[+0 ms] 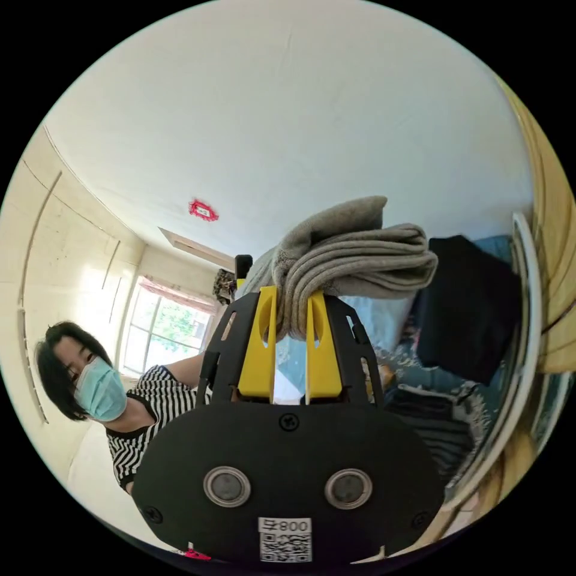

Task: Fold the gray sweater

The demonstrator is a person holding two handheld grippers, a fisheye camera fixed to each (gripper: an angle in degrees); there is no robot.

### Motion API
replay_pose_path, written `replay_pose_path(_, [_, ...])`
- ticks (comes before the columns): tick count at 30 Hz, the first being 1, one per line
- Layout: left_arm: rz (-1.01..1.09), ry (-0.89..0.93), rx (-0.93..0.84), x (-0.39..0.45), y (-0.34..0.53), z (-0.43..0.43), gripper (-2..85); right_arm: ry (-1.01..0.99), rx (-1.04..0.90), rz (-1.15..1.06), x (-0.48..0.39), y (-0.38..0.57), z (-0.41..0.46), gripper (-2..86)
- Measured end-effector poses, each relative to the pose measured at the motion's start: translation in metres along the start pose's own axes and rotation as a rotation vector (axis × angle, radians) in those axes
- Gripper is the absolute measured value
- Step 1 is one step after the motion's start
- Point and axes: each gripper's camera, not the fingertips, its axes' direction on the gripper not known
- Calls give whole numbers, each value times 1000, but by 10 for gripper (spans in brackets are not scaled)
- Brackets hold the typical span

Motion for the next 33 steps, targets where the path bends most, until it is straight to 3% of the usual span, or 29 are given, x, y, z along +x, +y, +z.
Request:
replay_pose_path(3, [49, -16, 58, -33, -51, 42, 132, 111, -16, -20, -11, -49, -19, 80])
replay_pose_path(7, [8, -90, 71, -118, -85, 107, 132, 243, -80, 102, 43, -79, -4, 82])
replay_pose_path(11, [-289, -183, 25, -239, -76, 173, 131, 312, -189, 394, 154, -62, 45, 82])
replay_pose_path(14, [-438, -264, -60, -291, -60, 212, 129, 364, -300, 497, 189, -40, 82, 79])
replay_pose_path(19, [-434, -200, -11, -316, -60, 231, 130, 415, -256, 404, 152, -41, 88, 77])
replay_pose_path(22, [-407, -202, 14, -318, -71, 235, 133, 548, -192, 317, 106, -50, 91, 75])
replay_pose_path(25, [-346, -293, -13, -303, -85, 237, 134, 701, -81, 206, 50, -55, 101, 73])
replay_pose_path(28, [-261, -425, 37, -273, -91, 226, 125, 731, -7, 66, 2, -56, 135, 53])
replay_pose_path(33, [-80, -565, 40, -234, -112, 238, 90, 823, -254, 67, 40, -72, 237, 11])
